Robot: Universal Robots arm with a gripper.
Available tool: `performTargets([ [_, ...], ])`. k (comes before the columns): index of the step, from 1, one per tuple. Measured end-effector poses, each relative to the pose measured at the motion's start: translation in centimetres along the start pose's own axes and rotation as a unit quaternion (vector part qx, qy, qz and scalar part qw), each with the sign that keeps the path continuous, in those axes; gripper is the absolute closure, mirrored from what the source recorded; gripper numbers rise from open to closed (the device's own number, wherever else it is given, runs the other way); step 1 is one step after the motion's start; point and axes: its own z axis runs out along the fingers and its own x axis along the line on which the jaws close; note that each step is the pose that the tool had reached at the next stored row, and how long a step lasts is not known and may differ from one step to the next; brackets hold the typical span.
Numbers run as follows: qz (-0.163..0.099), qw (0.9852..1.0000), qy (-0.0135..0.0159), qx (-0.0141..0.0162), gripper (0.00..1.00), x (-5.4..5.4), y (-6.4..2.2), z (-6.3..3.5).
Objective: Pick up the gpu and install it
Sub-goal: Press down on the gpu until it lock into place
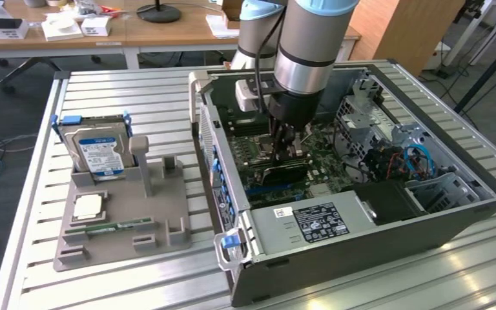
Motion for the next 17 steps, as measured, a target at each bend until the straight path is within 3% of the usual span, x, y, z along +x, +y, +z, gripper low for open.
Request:
performTargets([
  [17, 0.000, 1.0000, 0.0001, -0.0001, 0.90, 0.01, 0.00, 0.25],
])
